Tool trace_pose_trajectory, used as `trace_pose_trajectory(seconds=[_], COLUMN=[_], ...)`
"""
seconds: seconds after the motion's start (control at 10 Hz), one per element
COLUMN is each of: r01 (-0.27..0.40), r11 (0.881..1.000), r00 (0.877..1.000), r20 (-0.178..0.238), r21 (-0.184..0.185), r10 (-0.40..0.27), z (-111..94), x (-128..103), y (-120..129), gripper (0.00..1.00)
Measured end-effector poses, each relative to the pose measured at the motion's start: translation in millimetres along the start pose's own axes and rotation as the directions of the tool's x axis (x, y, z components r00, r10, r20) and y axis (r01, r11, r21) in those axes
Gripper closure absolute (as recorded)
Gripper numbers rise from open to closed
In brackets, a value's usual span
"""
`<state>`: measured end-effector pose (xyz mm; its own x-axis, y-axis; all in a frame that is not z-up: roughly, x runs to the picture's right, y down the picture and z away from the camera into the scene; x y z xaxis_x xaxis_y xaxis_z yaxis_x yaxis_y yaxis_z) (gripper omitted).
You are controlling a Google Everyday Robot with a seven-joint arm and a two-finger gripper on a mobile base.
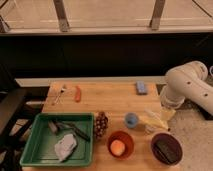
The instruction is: Wipe tray with brush
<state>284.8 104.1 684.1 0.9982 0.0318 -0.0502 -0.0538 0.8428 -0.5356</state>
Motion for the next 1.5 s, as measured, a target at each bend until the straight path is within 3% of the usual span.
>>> trace_pose_trajectory(seconds=[0.3, 0.6, 1.0, 1.5], r01=[0.052, 0.149, 0.289, 0.406], r11=[0.998, 0.988, 0.954, 0.908], r00=[0.998, 0.988, 0.954, 0.905], r20=[0.017, 0.038, 0.101, 0.184], r21=[-0.022, -0.04, -0.079, -0.106], r10=[-0.052, -0.147, -0.281, -0.383], z=[-6, -13, -12, -2], x=[-15, -76, -184, -292], y=[-2, -5, 0, 25], gripper=[0.35, 0.35, 0.35, 0.35])
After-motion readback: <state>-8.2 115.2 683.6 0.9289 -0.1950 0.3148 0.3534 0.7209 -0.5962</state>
